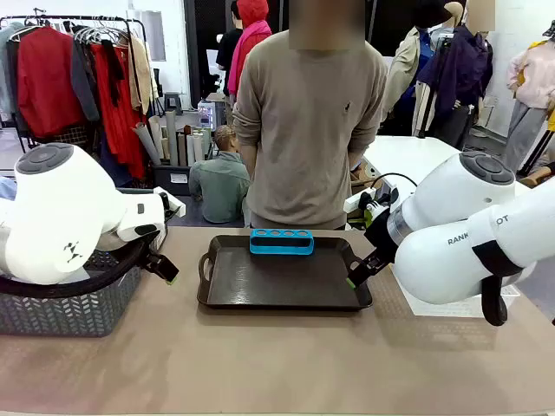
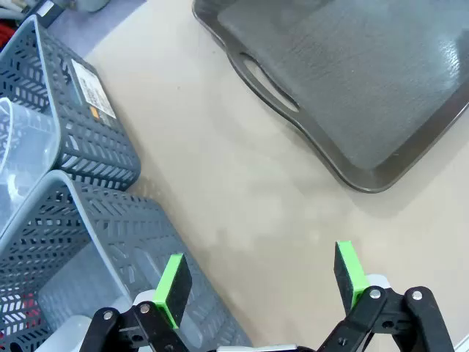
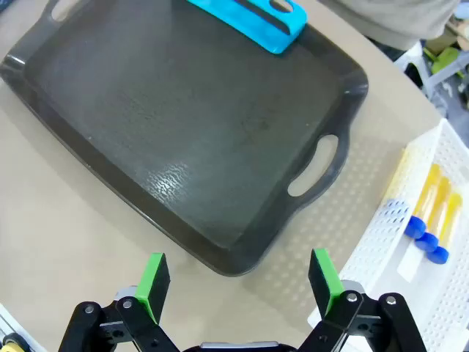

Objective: Prepare the laboratory tools.
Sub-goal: Pick up one Large Measuring Cup and place it on the Handle tray.

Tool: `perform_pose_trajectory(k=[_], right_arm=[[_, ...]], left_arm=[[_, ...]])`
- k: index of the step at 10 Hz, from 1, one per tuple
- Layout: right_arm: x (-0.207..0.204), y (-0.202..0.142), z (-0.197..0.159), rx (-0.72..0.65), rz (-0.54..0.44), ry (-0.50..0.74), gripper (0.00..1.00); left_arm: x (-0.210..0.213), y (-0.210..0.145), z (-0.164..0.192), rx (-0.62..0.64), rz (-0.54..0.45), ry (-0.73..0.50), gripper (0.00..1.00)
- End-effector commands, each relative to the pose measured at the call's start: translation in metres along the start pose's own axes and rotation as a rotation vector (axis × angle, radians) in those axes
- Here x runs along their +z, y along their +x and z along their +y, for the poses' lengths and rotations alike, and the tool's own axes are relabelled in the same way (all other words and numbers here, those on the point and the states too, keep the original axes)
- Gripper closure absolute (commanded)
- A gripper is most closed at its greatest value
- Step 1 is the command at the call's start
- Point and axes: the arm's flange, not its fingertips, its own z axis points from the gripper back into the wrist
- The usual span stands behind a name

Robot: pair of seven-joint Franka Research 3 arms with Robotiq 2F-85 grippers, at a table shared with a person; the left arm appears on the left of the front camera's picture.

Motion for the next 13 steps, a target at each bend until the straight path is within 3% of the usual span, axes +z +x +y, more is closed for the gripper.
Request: perform_pose_trajectory(k=[1, 13], right_arm=[[0.0, 0.0, 0.0, 0.0, 0.0, 0.0, 0.0], [0.0, 0.0, 0.0, 0.0, 0.0, 0.0, 0.0]], left_arm=[[0.0001, 0.0, 0.0, 0.0, 0.0, 0.0, 0.0], [0.0001, 0.0, 0.0, 0.0, 0.0, 0.0, 0.0]])
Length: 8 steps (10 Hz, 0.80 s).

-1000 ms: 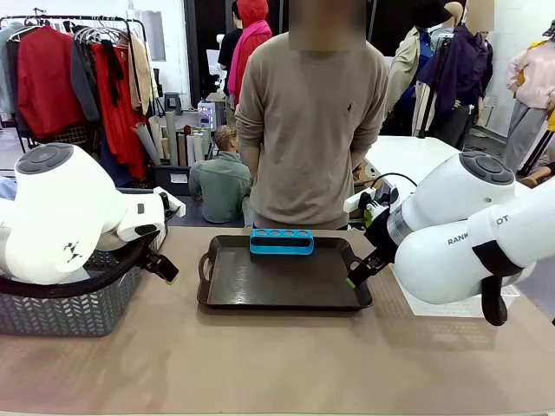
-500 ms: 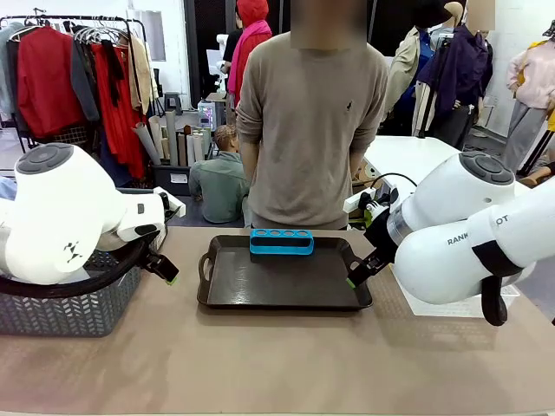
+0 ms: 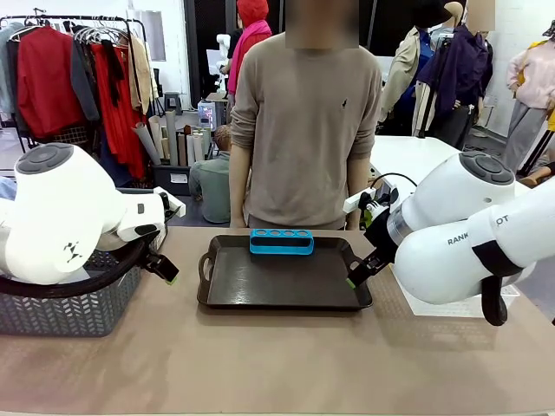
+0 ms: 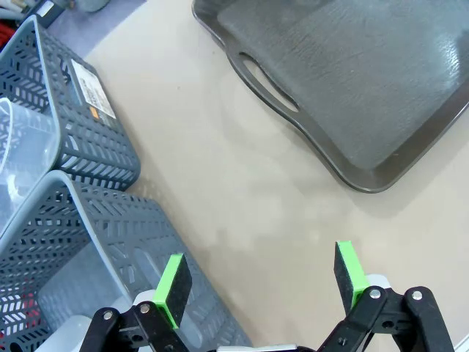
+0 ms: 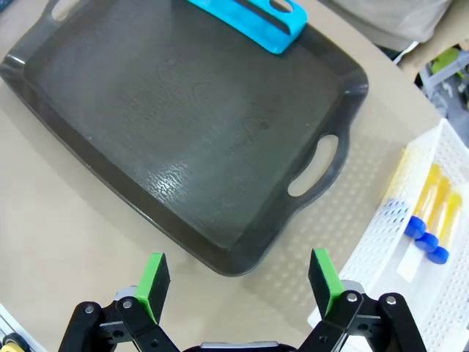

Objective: Prepare the laboratory tools.
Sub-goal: Pick up one Large Measuring Cup and place it on the Handle tray.

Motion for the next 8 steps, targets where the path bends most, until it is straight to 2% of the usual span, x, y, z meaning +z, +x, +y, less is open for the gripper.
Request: perform_pose_trajectory(k=[1, 3, 4, 7, 8], right_arm=[[0.0, 0.0, 0.0, 0.0, 0.0, 0.0, 0.0], [0.0, 0.0, 0.0, 0.0, 0.0, 0.0, 0.0], [0.017, 0.002, 0.028, 0.019, 0.021, 0.107, 0.0], [0.041, 0.02, 0.036, 0.001, 0.076, 0.301, 0.0], [0.048, 0.028, 0.035, -0.004, 0.064, 0.304, 0.0]], left_arm=[[0.0, 0.0, 0.0, 0.001, 0.0, 0.0, 0.0], [0.0, 0.0, 0.0, 0.0, 0.0, 0.0, 0.0], [0.013, 0.002, -0.003, -0.036, 0.018, -0.059, 0.0], [0.049, 0.014, -0.01, -0.039, 0.016, -0.194, 0.0], [0.063, 0.025, -0.005, -0.053, 0.002, -0.235, 0.0]])
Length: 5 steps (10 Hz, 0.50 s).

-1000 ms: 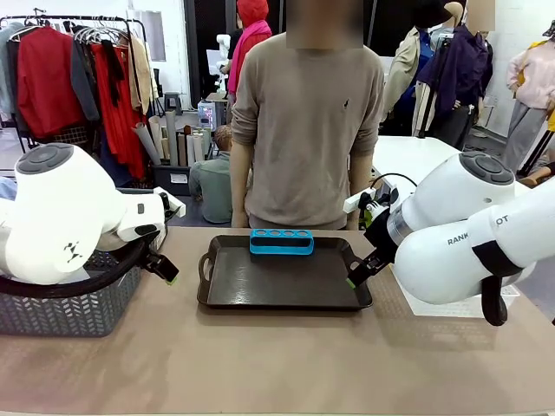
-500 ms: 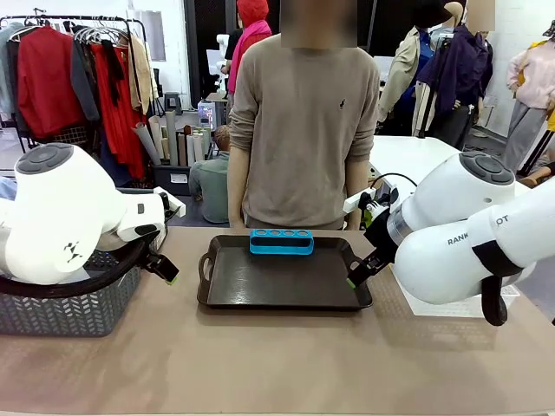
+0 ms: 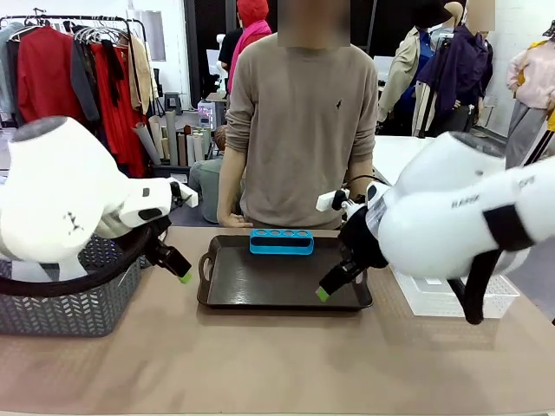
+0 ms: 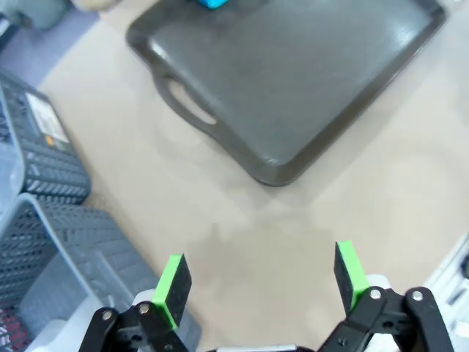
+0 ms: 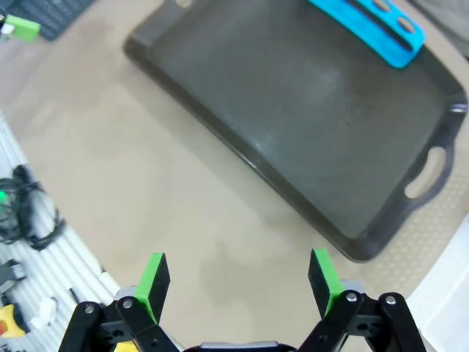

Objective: Prepare the laboratory tools.
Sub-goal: Pick up one Large Measuring Cup and place it on the Handle tray.

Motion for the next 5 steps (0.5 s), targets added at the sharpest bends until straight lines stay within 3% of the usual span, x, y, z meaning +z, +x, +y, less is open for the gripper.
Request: perform_pose_trajectory(k=[1, 3, 5], right_arm=[[0.026, 0.015, -0.029, -0.018, 0.011, 0.083, 0.0], [0.055, 0.032, -0.034, -0.024, -0.03, 0.118, 0.0], [0.081, 0.044, -0.05, -0.062, -0.092, 0.185, 0.0]], left_arm=[[0.038, 0.015, 0.02, -0.014, -0.013, -0.117, 0.0], [0.07, 0.021, 0.03, -0.086, -0.025, -0.219, 0.0], [0.1, 0.03, 0.038, -0.153, -0.076, -0.242, 0.0]])
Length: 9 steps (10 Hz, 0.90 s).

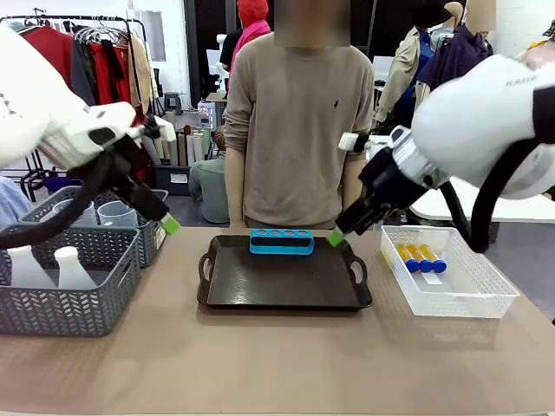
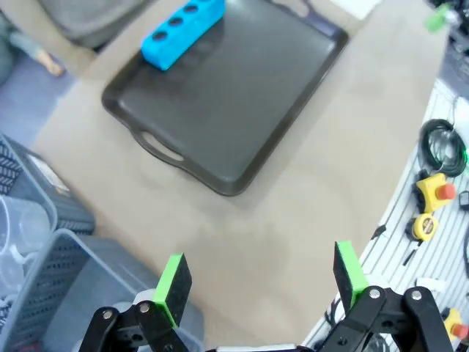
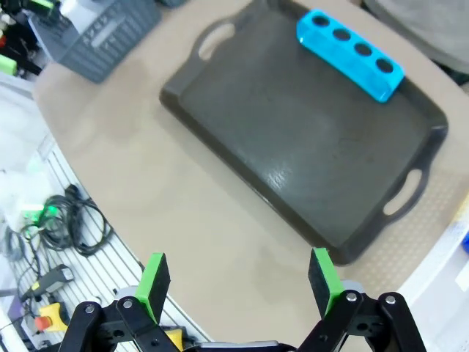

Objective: Prepare the laboratory tools.
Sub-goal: Pick up one Large Measuring Cup and place it on the Handle tray.

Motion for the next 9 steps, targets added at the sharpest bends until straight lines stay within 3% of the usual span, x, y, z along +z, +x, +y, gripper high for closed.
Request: perform_pose_trajectory(k=[1, 6, 7, 9], right_arm=[[0.011, 0.007, -0.017, -0.011, -0.062, 0.048, 0.0], [0.016, 0.008, -0.01, -0.011, -0.042, -0.002, 0.0], [0.033, 0.02, -0.016, -0.02, -0.054, 0.13, 0.0], [0.079, 0.041, -0.023, -0.011, -0.091, 0.195, 0.0]], left_arm=[[0.011, 0.003, 0.009, -0.04, -0.039, -0.024, 0.0], [0.015, 0.004, 0.005, -0.028, -0.015, 0.013, 0.0], [0.029, 0.009, 0.006, -0.073, 0.002, -0.062, 0.0], [0.068, 0.017, 0.009, -0.116, -0.015, -0.104, 0.0]])
